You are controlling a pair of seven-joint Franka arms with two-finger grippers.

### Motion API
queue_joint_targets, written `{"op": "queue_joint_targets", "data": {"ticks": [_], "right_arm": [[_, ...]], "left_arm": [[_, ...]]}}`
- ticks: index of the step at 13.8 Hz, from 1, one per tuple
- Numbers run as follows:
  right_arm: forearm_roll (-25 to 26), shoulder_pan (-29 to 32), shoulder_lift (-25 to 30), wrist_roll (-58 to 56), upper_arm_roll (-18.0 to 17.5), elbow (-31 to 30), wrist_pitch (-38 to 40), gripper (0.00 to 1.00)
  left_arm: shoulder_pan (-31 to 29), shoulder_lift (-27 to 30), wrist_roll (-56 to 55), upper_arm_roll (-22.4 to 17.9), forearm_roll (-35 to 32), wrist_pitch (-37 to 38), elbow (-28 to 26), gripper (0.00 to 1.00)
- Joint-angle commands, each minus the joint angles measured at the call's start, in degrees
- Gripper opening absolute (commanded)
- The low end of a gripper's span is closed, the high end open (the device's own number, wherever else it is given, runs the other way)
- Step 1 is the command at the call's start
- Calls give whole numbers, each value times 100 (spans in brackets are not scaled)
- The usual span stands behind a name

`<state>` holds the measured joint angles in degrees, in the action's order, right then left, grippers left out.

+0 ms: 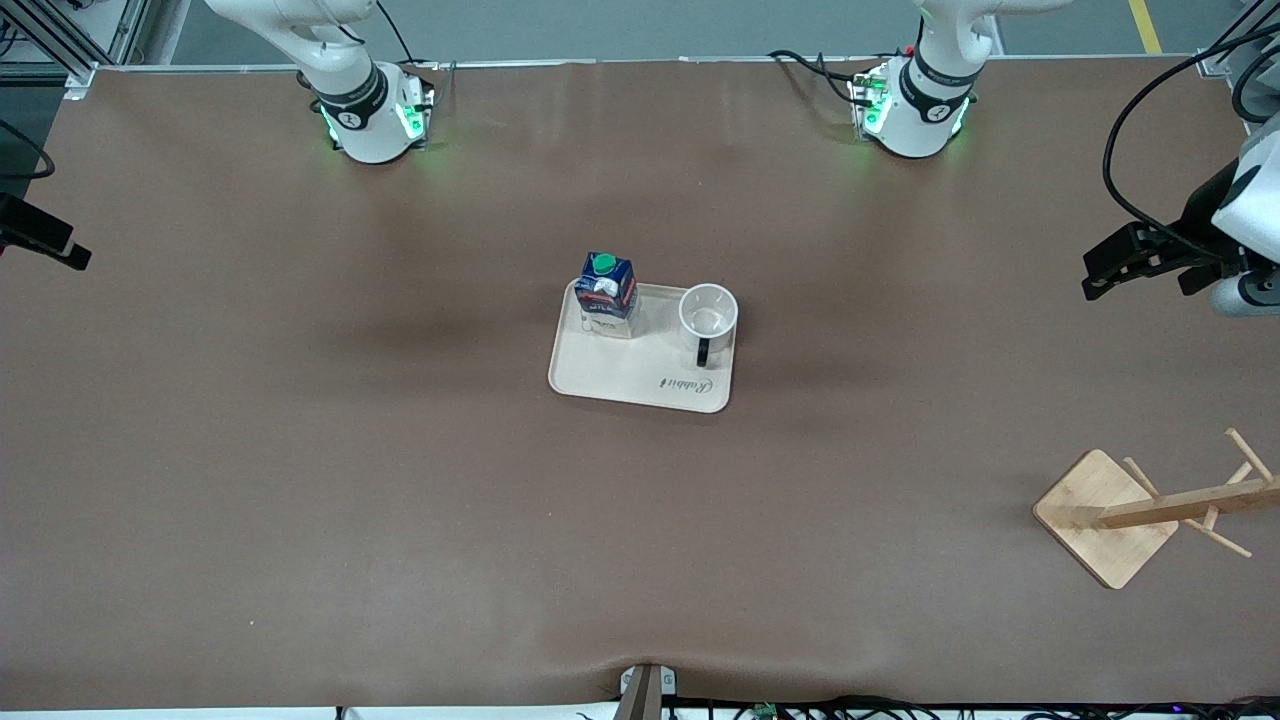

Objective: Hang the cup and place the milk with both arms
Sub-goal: 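Reach the left gripper toward the white mug on the tray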

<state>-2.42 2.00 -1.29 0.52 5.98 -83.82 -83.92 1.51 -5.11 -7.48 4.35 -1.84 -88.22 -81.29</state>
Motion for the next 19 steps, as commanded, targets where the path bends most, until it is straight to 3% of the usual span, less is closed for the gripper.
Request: {"op": "queue_joint_targets", "data": {"ticks": [1, 5, 7, 13, 19], "right_arm": [[-22, 125, 6, 54, -71, -2, 7, 100], [-22, 125, 6, 54, -71, -2, -2, 100], [-22, 125, 6, 45, -71, 6, -2, 100], [-13, 125, 6, 45, -71, 7, -2, 100], [-13, 116, -125, 45, -71, 15, -11, 100]], "left_arm": [[51, 19, 1, 31, -97, 7, 34, 100], [104, -130, -51, 57, -80, 7, 8, 100], [384, -209, -78, 101, -123, -98, -350, 100], [912, -191, -462, 610, -124, -2819, -2450, 100], [2123, -1175, -2403, 752, -554, -3728, -2682, 100]]}}
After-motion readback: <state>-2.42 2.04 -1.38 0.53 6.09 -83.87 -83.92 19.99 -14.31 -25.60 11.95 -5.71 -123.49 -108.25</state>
